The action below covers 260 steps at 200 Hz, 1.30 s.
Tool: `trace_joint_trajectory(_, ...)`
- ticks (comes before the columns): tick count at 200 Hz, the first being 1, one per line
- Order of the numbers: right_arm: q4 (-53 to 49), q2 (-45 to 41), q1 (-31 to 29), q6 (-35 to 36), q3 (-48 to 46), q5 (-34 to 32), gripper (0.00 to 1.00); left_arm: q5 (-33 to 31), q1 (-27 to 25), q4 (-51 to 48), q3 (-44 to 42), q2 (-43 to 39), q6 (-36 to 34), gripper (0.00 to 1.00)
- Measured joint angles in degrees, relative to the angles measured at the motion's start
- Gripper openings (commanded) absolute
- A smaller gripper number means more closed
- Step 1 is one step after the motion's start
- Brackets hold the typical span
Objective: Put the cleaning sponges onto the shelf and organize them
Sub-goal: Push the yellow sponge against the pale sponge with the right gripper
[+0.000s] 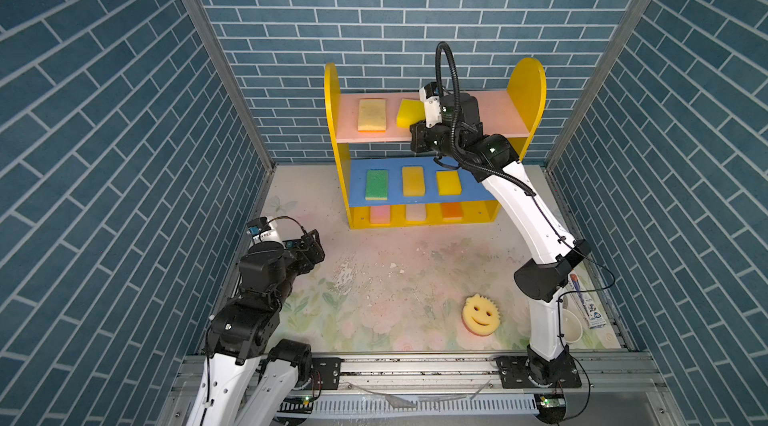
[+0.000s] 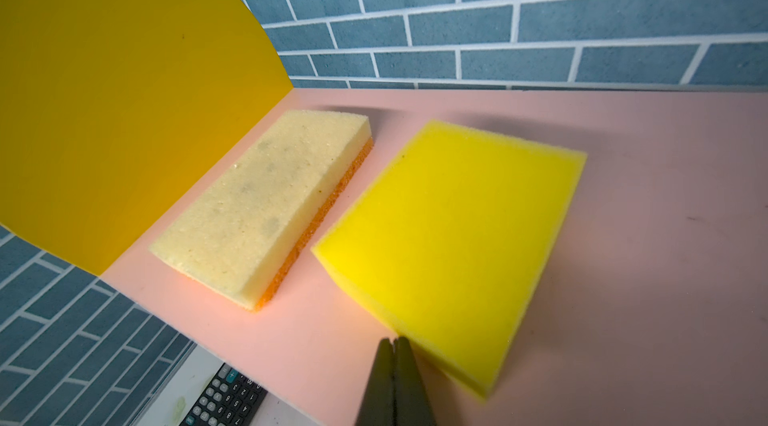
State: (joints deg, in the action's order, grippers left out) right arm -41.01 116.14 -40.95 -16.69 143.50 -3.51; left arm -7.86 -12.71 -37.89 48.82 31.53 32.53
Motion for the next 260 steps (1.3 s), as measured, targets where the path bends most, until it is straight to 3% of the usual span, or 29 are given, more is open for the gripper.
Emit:
trace_joint_trajectory(87, 1.44, -4.39, 1.49, -0.68, -6.36, -2.19, 0.00, 0.00, 0.00, 0.00, 0.00, -0.02, 0.02, 0.98)
trace_joint_trajectory(260, 2.71, -9.14, 4.37, -2.54, -10.23, -2.43, 0.00, 0.00, 0.00, 0.04, 0.00, 0.33, 0.02, 0.98)
